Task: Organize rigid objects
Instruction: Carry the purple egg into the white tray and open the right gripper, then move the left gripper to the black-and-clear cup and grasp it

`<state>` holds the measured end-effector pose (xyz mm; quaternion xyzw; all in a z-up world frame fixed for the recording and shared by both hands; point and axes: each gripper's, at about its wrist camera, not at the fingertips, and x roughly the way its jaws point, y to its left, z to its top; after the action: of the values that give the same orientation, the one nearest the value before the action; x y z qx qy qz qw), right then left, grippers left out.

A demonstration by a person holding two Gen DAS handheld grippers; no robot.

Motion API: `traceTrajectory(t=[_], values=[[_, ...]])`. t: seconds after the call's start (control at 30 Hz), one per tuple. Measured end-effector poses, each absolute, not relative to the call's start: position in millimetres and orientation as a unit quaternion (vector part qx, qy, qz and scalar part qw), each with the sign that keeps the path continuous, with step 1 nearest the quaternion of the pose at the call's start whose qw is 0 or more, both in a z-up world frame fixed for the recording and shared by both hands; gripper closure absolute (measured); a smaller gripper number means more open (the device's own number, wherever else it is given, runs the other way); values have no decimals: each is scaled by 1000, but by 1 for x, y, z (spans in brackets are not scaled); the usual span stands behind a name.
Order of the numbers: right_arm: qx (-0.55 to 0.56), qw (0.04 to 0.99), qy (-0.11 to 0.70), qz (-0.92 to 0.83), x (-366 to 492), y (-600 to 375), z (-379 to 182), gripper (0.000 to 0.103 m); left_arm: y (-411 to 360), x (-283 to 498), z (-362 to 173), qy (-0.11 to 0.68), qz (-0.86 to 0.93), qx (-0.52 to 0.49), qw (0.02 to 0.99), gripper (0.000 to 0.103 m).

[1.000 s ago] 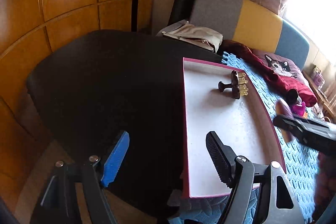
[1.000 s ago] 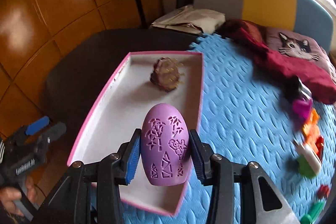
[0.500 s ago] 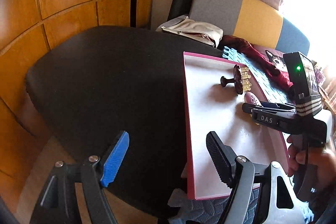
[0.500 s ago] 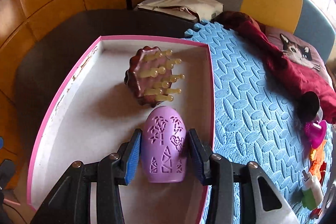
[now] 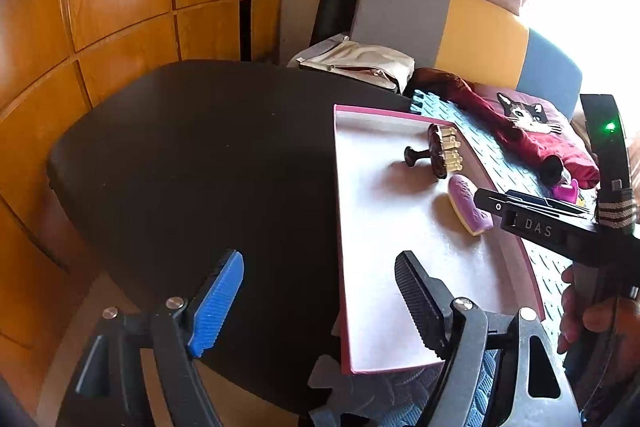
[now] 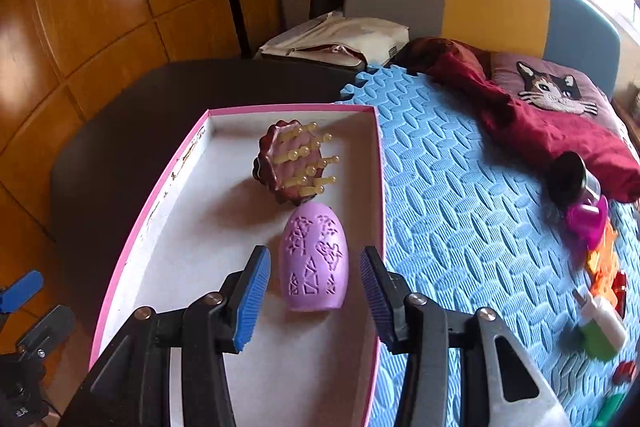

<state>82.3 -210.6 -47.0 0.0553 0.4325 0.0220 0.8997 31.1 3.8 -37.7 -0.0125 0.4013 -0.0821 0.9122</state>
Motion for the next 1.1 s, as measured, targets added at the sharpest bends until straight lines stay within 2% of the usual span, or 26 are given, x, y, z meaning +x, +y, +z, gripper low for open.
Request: traceTrajectory(t=[1.1], values=[[102,923,368,-44,0,-265,-25,54,-43,11,-24,387,-131,39,912,20]])
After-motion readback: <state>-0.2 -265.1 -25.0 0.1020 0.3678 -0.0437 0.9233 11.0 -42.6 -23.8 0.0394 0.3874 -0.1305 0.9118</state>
